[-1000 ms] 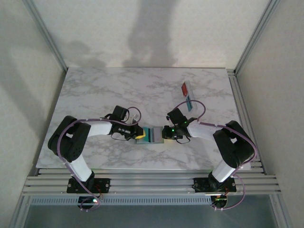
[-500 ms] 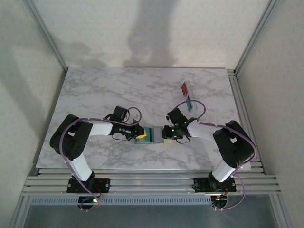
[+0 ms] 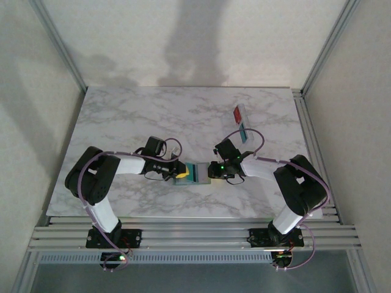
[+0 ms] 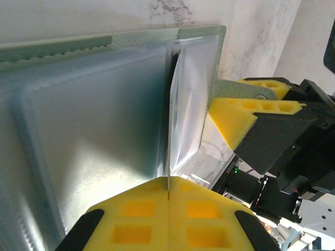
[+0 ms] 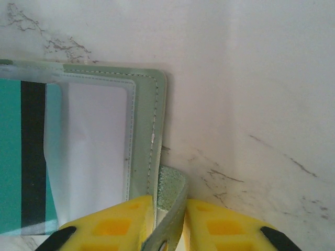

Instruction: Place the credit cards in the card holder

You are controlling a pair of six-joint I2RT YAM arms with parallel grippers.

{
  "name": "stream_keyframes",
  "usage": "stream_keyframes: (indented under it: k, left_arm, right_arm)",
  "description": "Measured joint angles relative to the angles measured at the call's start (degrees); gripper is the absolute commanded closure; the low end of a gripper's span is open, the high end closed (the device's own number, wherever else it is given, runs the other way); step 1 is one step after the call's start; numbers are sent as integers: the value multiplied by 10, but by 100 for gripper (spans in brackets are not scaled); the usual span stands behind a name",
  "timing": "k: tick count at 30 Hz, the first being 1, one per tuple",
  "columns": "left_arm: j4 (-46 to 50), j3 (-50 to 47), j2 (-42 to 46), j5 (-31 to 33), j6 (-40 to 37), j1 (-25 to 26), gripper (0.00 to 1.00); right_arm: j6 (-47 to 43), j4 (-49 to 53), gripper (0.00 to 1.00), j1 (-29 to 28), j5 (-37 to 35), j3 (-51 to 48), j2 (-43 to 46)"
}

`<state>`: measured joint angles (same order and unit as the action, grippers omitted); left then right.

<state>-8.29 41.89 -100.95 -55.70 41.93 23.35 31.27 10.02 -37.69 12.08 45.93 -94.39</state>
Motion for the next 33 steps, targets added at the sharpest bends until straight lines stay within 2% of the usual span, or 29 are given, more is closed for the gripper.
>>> stream_keyframes:
  k: [16, 33]
  left_arm:
    - [82, 32, 2, 54, -88, 1, 100]
    - [130, 55, 7, 84, -118, 11, 100]
  right_arm:
    - [0, -2, 82, 1, -1, 0, -3]
    - [0, -2, 83, 1, -1, 0, -3]
